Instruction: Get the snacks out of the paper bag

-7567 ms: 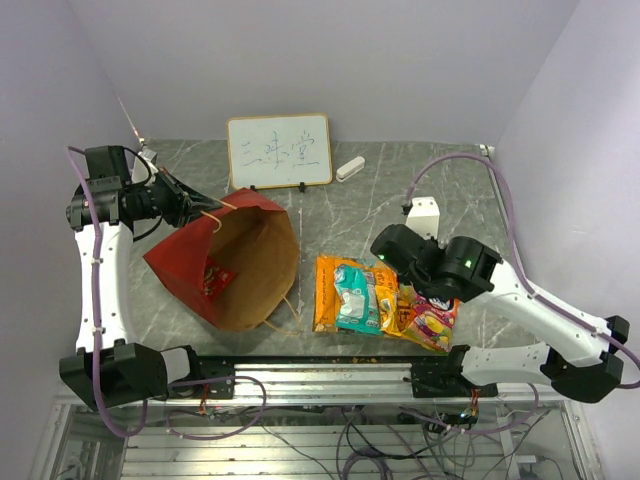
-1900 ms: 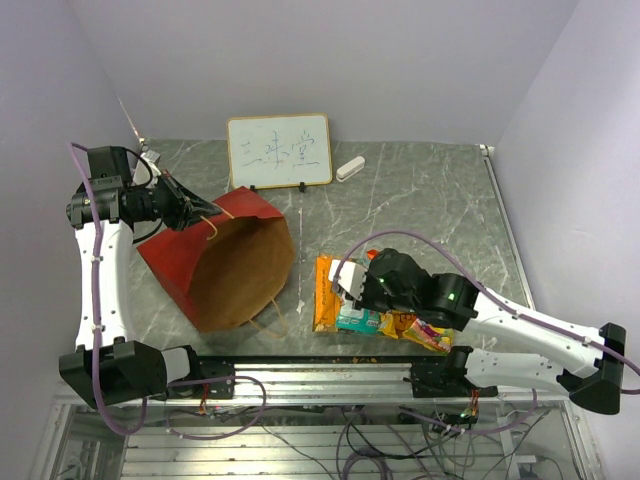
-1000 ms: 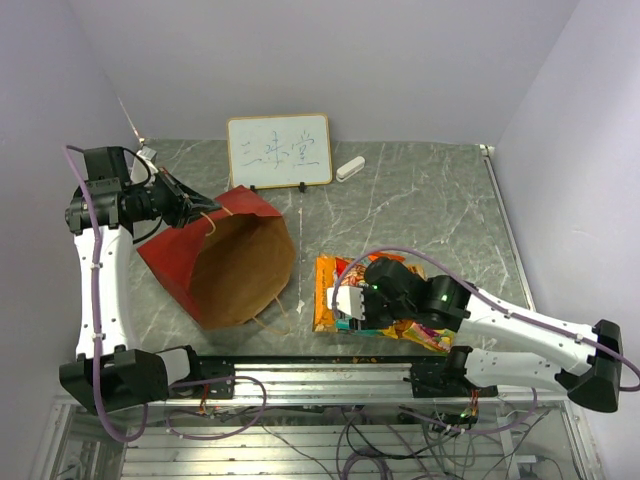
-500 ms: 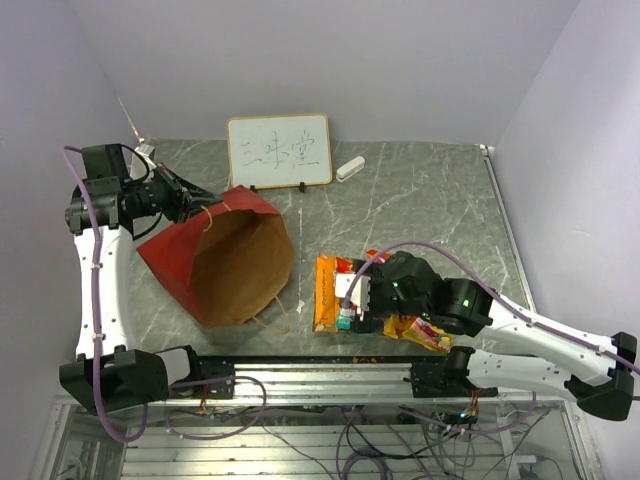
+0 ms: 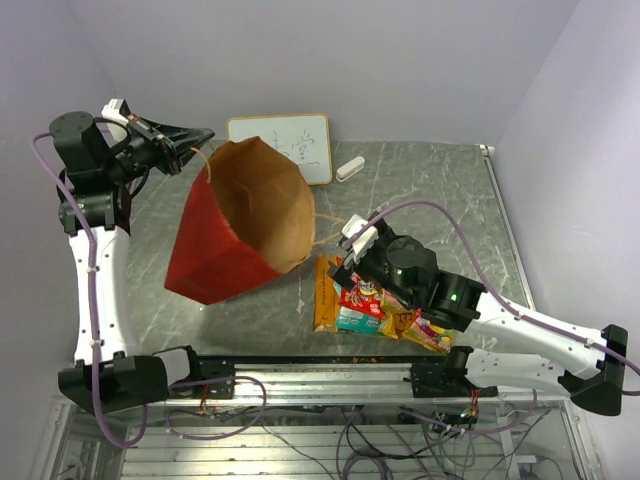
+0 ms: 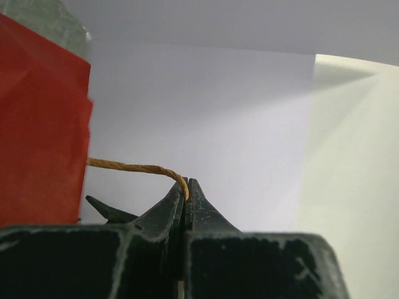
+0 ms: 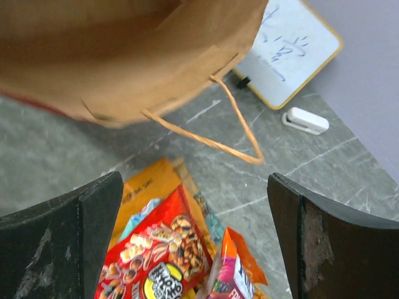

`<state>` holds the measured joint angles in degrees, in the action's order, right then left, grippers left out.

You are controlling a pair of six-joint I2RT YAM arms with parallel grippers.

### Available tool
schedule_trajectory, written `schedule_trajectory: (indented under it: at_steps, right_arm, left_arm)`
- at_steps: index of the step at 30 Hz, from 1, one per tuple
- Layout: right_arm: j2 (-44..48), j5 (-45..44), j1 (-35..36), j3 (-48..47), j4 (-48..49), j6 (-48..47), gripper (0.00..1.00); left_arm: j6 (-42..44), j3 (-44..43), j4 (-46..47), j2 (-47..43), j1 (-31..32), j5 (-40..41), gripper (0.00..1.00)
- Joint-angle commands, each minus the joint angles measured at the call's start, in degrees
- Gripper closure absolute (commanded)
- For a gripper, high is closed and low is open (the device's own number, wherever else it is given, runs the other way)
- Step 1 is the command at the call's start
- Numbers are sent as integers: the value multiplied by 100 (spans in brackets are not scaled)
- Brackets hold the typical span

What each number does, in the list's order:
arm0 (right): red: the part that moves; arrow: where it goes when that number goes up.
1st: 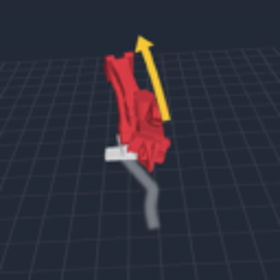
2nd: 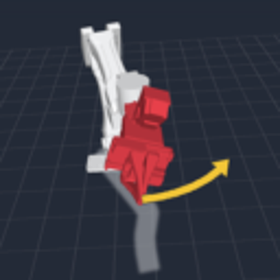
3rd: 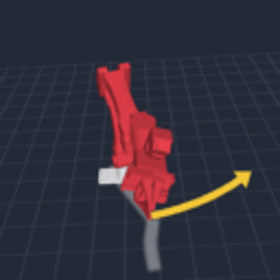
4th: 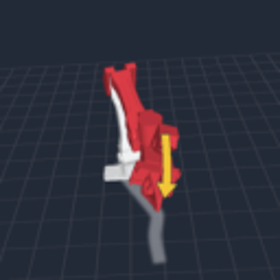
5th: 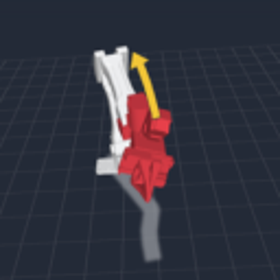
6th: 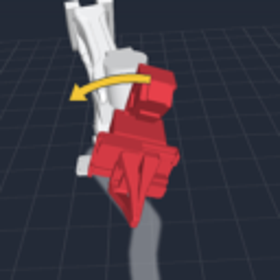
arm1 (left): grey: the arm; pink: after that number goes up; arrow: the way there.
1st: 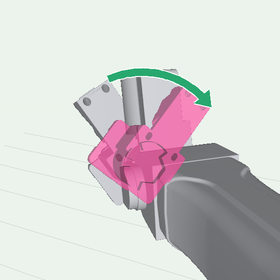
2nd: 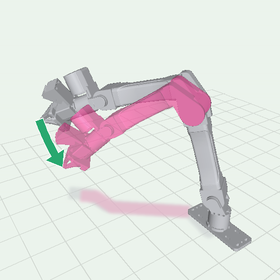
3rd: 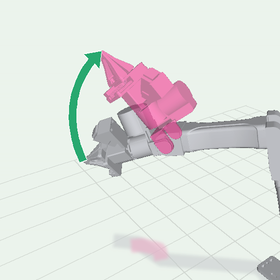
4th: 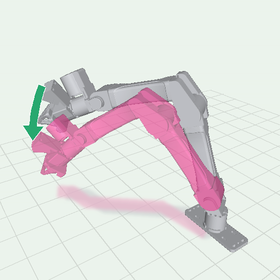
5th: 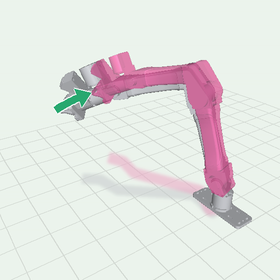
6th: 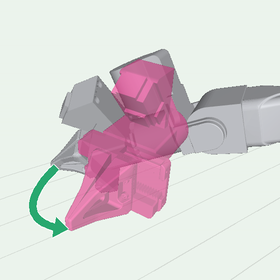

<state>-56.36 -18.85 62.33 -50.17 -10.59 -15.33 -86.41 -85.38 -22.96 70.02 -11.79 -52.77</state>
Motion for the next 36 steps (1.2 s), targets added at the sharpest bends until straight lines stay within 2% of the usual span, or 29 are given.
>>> schedule_trajectory:
  at_steps: [1,4,6,12,16,19,21,24,25,29,34,36]
  right_arm:
    - [135,-359,-201,-140,1093,762,0]
    - [57,-91,-334,-186,1215,1042,0]
    - [-53,-152,-362,-283,1111,1262,0]
    - [-460,-729,-475,-926,202,2096,0]
    - [-701,-843,-566,-1343,-550,2669,0]
    - [-747,-788,-591,-1433,-696,2826,0]
    - [-712,-730,-628,-1389,-598,2827,0]
    - [-689,-576,-687,-1387,-484,2797,0]
    - [-703,-514,-713,-1403,-480,2798,0]
    - [-889,-120,-776,-1477,-466,2716,0]
    - [-1248,242,-866,-1833,-870,2661,0]
    - [-1363,385,-930,-2001,-994,2690,0]
  left_arm:
    - [-1322,962,1401,-288,-53,-223,93]
    - [-897,1809,1135,-507,-359,-412,93]
    - [-462,2198,1102,-668,-785,-604,93]
    - [1480,2295,-1066,-789,-1181,-663,93]
    - [2752,1465,-2312,-527,-1298,-259,93]
    - [3728,785,-3363,-182,-1346,272,93]
    - [4618,135,-4392,138,-1387,946,93]
    - [5745,-1135,-5825,724,-1473,2482,93]
    - [5915,-1296,-6003,823,-1478,2874,93]
    - [6000,-1095,-5965,744,-1517,2785,93]
    - [6139,-945,-6166,671,-1611,3388,89]
    - [6110,-1108,-6168,669,-1638,3555,79]
